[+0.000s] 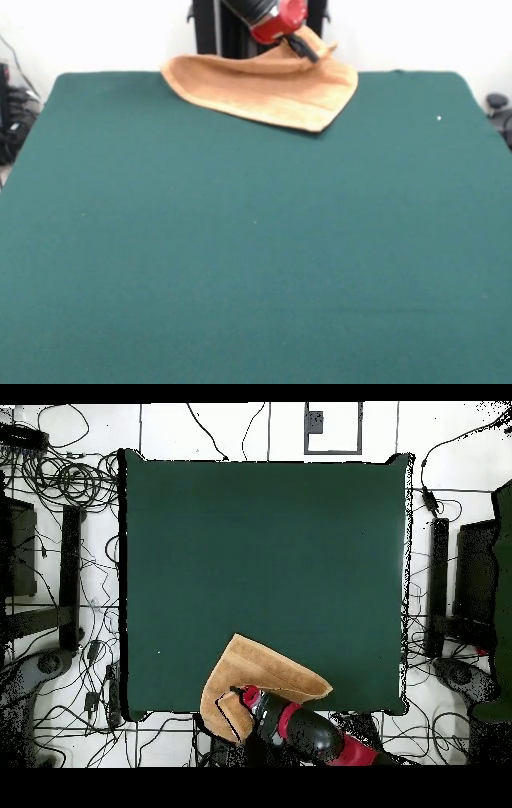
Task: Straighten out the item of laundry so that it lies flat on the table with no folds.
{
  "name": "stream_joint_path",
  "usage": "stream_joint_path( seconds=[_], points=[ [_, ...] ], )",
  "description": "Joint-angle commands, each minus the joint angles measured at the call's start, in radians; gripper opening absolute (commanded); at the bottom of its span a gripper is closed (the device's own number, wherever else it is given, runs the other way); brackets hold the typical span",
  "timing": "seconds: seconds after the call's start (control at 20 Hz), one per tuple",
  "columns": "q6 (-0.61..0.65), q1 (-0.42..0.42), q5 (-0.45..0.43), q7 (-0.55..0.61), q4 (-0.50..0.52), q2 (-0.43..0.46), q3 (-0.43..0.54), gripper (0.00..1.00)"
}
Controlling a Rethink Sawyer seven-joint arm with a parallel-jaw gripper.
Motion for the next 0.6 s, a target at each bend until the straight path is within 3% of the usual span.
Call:
stream_joint_path(
  seconds=[0.05,0.6],
  points=[
    [0.030,0.051,0.061,0.091,-0.198,0.028,0.136,0.00],
    [0.164,0.006,0.079,0.041,-0.252,0.087,0.177,0.00]
  ],
)
